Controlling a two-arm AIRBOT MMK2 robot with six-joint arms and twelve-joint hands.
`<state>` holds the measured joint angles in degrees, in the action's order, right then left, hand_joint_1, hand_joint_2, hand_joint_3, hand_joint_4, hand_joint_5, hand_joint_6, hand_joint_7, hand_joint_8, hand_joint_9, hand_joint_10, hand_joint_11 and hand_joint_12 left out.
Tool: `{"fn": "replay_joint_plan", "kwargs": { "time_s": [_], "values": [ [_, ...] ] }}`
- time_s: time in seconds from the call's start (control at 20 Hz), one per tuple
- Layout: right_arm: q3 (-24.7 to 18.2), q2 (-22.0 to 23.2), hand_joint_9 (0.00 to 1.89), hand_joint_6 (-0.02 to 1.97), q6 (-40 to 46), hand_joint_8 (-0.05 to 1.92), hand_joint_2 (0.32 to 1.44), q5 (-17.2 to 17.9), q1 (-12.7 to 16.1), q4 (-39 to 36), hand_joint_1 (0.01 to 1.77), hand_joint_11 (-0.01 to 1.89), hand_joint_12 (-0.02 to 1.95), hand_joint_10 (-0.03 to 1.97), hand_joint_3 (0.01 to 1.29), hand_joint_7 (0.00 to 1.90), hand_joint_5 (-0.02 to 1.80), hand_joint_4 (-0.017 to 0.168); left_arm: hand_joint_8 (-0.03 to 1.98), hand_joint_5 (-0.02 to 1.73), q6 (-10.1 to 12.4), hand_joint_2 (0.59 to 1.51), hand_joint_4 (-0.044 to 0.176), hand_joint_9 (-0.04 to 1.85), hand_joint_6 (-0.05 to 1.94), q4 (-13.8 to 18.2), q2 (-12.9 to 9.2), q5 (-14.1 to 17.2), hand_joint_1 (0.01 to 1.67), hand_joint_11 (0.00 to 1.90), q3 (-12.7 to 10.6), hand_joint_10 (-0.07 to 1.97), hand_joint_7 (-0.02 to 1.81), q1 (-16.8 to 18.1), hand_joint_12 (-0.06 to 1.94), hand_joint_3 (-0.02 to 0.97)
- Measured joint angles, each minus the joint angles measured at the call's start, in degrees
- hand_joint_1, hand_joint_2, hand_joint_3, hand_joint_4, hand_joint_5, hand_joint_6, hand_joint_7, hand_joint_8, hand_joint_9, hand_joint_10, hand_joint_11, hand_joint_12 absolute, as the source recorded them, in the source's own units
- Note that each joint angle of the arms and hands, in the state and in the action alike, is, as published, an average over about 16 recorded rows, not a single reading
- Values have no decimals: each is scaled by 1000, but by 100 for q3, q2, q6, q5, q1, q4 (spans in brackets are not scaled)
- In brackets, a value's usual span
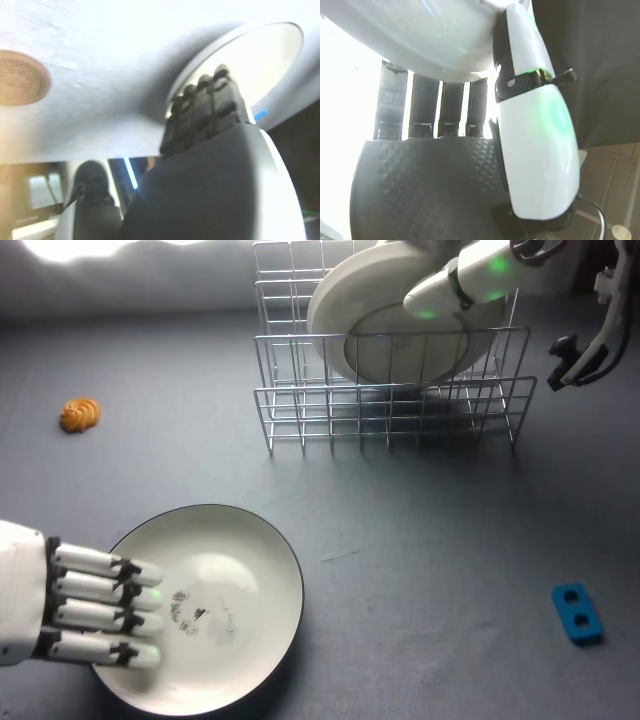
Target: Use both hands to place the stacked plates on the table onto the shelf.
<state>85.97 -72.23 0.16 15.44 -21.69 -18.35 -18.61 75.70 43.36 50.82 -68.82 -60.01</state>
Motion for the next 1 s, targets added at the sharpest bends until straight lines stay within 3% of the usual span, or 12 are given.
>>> {"fn": "replay_joint_plan", "kwargs": {
  "time_s": [0.25, 0.4, 1.0],
  "values": [
    [-1, -6, 1003, 185, -3, 57, 968, 21, 3, 2, 1168, 597, 1068, -6, 16, 978, 897, -6, -3, 56, 11, 1126, 1, 17, 20, -226, -83, -111, 16, 14, 47, 15, 46, 61, -11, 4],
    [-2, -8, 934, 38, -8, 4, 954, 26, 21, 0, 1146, 518, 1072, -6, 17, 937, 871, -6, -3, 60, 23, 1125, 3, 17, 24, -406, -131, -220, 16, 14, 65, 15, 51, 62, -10, 4],
    [-57, 40, 723, 14, -53, 6, 986, 52, 170, -9, 1087, 239, 1106, -5, 17, 744, 722, -3, -3, 58, 66, 1126, 2, 1, 9, -900, -192, -684, 16, 14, 107, -3, 43, -229, -12, 4]
  ]
}}
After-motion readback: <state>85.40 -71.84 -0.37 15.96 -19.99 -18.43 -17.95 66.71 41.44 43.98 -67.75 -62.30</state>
